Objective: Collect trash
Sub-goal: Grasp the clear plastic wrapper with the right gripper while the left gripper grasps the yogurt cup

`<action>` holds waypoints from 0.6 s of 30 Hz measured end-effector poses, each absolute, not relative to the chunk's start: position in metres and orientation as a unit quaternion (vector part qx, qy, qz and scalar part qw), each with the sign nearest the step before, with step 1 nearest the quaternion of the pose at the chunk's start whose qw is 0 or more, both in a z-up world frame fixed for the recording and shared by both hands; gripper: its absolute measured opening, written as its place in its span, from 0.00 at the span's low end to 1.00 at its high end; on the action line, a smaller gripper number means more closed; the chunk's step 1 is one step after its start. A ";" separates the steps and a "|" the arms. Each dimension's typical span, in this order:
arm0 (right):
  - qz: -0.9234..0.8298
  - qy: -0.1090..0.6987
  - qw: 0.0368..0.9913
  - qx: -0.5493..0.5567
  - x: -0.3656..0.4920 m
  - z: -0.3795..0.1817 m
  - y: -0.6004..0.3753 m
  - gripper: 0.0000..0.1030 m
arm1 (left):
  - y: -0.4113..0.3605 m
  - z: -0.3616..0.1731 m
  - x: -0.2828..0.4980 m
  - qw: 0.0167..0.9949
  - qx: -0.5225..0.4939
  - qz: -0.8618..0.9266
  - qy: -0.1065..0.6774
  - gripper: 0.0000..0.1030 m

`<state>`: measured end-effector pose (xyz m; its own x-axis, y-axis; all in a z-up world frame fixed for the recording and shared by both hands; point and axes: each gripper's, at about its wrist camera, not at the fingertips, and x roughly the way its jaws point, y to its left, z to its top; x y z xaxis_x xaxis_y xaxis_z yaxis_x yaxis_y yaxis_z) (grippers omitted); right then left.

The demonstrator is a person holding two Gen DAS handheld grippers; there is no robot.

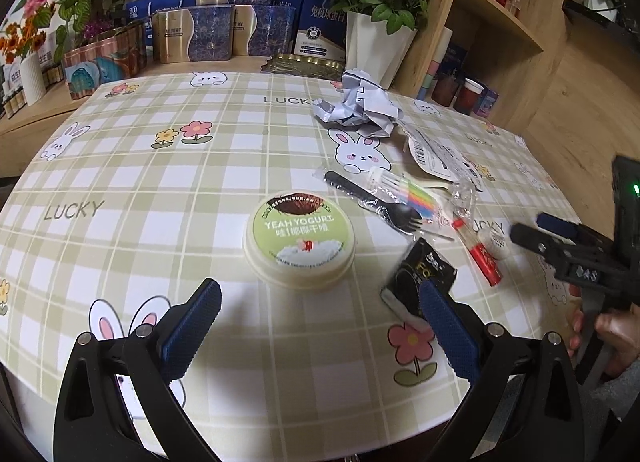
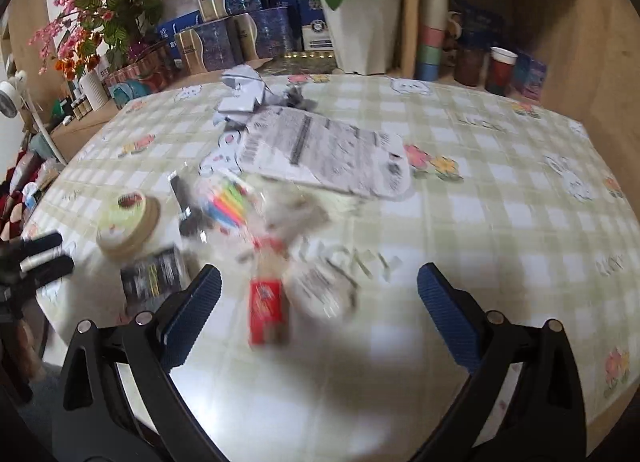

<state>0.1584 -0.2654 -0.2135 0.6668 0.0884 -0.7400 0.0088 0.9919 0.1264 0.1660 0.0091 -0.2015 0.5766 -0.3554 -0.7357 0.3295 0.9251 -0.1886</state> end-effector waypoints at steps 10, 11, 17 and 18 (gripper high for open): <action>0.010 0.449 0.889 0.087 0.220 -0.239 -0.250 0.76 | 0.009 -0.209 0.186 0.882 -0.026 -0.188 0.431 0.94; 0.009 0.456 0.886 0.088 0.223 -0.243 -0.250 0.72 | 0.009 -0.210 0.188 0.881 -0.027 -0.188 0.433 0.94; 0.028 0.450 0.886 0.111 0.213 -0.240 -0.255 0.42 | 0.004 -0.218 0.202 0.872 -0.029 -0.188 0.451 0.94; 0.029 0.445 0.888 0.115 0.209 -0.238 -0.257 0.41 | 0.002 -0.220 0.204 0.872 -0.024 -0.187 0.452 0.94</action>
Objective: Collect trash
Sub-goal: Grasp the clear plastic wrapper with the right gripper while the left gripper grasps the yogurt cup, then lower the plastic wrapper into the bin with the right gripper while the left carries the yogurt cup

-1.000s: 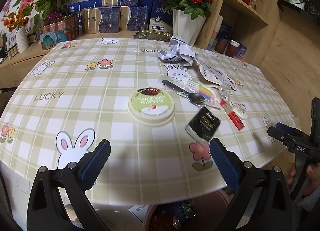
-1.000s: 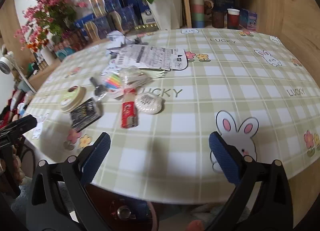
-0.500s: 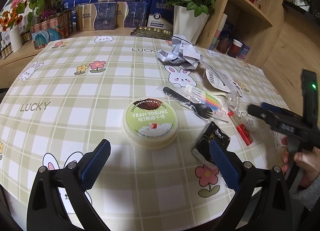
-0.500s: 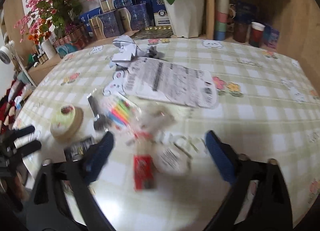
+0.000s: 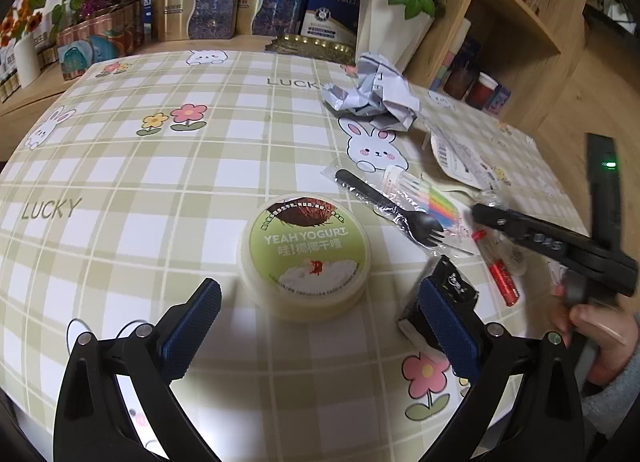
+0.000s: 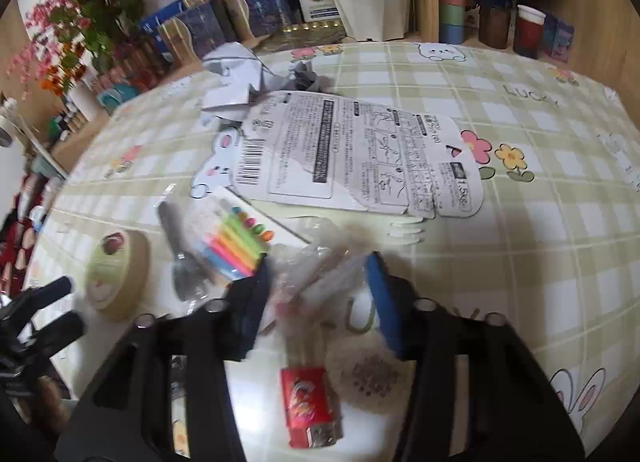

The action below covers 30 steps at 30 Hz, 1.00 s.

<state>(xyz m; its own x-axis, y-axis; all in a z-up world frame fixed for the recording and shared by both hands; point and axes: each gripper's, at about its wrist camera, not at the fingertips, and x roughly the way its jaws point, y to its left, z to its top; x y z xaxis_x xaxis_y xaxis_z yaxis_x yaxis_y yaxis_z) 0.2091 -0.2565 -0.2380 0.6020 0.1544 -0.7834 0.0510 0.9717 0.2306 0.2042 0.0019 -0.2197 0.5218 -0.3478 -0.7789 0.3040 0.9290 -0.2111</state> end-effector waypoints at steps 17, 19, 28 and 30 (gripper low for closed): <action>0.059 0.413 0.897 0.148 0.174 -0.221 -0.259 0.28 | -0.016 -0.243 0.242 0.868 0.040 -0.134 0.475 0.93; 0.060 0.413 0.897 0.149 0.172 -0.221 -0.258 0.28 | -0.017 -0.241 0.240 0.872 0.049 -0.137 0.467 0.81; 0.059 0.415 0.895 0.149 0.158 -0.217 -0.253 0.28 | -0.001 -0.228 0.229 0.877 0.011 -0.141 0.460 0.80; 0.059 0.413 0.897 0.146 0.152 -0.214 -0.253 0.28 | -0.002 -0.222 0.226 0.879 0.015 -0.145 0.455 0.80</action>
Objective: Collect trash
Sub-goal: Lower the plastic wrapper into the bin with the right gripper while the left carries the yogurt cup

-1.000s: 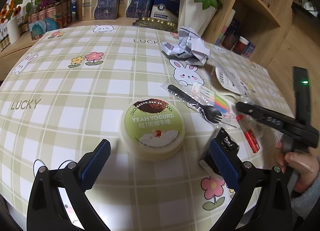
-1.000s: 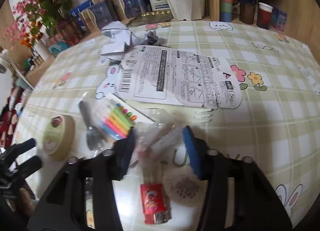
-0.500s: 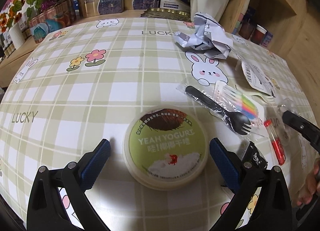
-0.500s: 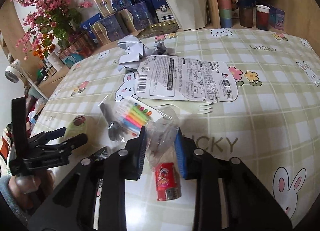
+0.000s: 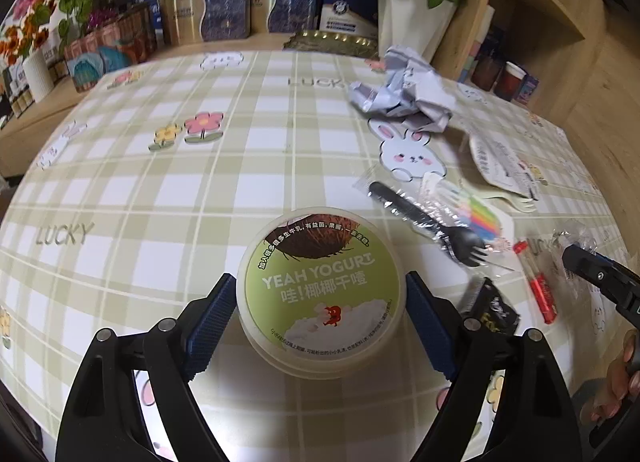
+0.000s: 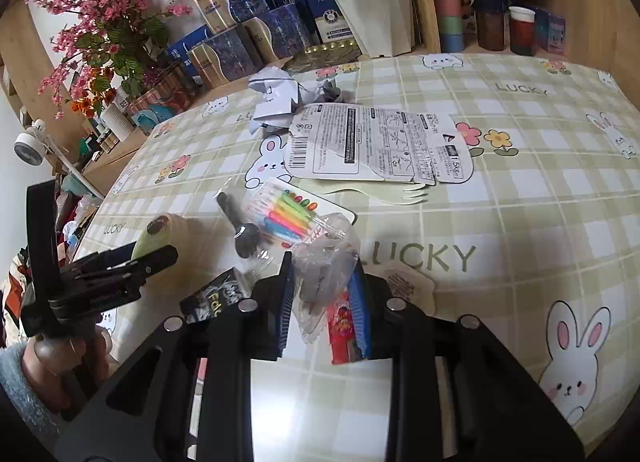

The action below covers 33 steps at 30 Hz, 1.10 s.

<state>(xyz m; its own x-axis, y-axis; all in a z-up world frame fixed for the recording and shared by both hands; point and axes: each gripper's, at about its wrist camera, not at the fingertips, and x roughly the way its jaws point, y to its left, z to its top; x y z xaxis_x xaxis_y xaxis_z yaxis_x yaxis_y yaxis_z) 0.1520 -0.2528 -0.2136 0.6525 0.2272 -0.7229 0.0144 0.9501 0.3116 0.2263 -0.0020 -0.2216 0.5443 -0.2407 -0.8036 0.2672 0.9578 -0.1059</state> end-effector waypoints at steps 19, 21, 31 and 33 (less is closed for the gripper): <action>0.075 0.402 0.905 0.119 0.096 -0.182 -0.241 0.27 | -0.002 -0.153 0.164 0.895 0.010 -0.185 0.406 0.80; 0.078 0.403 0.905 0.114 0.090 -0.181 -0.239 0.27 | -0.002 -0.149 0.154 0.895 0.009 -0.191 0.404 0.80; 0.097 0.401 0.905 0.103 0.053 -0.175 -0.231 0.27 | 0.000 -0.132 0.100 0.895 0.014 -0.208 0.395 0.80; 0.103 0.401 0.905 0.099 0.044 -0.173 -0.228 0.27 | 0.000 -0.128 0.090 0.896 0.015 -0.210 0.392 0.80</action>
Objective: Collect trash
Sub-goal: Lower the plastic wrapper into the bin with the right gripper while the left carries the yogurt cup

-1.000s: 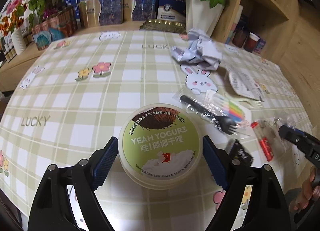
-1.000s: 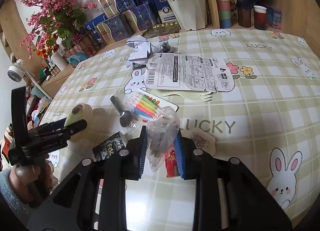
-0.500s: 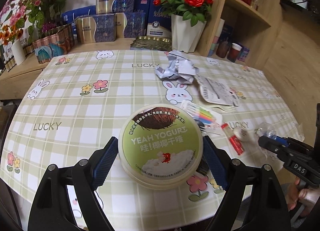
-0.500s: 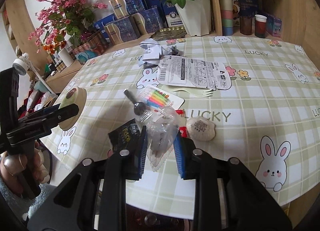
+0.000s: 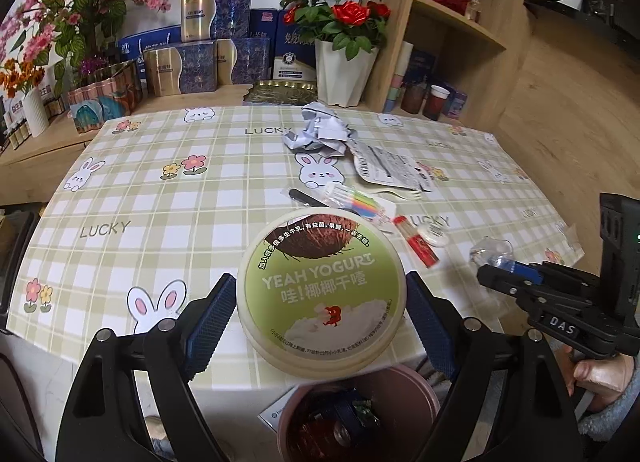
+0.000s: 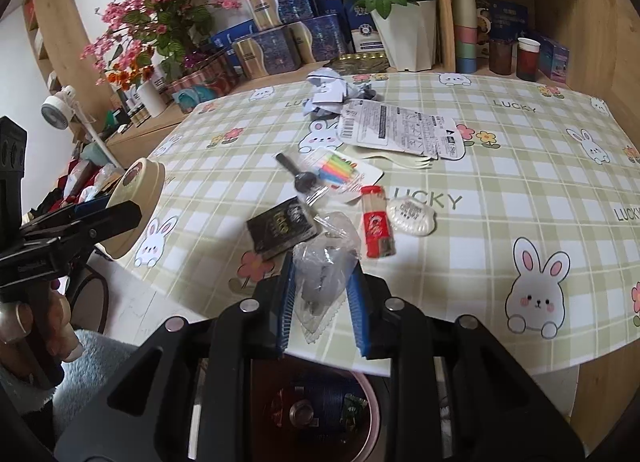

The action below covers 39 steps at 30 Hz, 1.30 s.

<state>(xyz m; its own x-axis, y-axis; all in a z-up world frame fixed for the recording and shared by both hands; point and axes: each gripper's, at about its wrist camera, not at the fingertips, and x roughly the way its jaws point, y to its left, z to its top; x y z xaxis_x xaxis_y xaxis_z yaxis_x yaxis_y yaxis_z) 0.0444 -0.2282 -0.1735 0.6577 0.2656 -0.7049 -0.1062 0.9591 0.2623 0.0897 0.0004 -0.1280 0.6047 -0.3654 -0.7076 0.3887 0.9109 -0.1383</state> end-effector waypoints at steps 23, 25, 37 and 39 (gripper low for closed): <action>0.194 0.513 0.833 0.075 -0.026 -0.256 -0.178 0.27 | 0.026 -0.140 -0.004 0.894 -0.022 -0.209 0.397 0.80; 0.200 0.526 0.824 0.067 -0.024 -0.267 -0.169 0.27 | 0.026 -0.148 -0.002 0.890 -0.025 -0.208 0.404 0.80; 0.170 0.595 0.780 0.091 -0.006 -0.321 -0.170 0.27 | 0.029 -0.179 0.014 0.876 -0.037 -0.206 0.435 0.80; 0.166 0.599 0.778 0.091 -0.005 -0.324 -0.169 0.27 | 0.029 -0.182 0.015 0.875 -0.036 -0.206 0.436 0.80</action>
<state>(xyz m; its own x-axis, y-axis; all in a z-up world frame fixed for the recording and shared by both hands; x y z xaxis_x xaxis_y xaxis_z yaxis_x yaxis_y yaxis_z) -0.0048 -0.1690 -0.3244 0.2287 0.3671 -0.9016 -0.1484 0.9285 0.3404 0.0153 0.0290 -0.1822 0.5340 -0.3924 -0.7489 0.3295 0.9123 -0.2431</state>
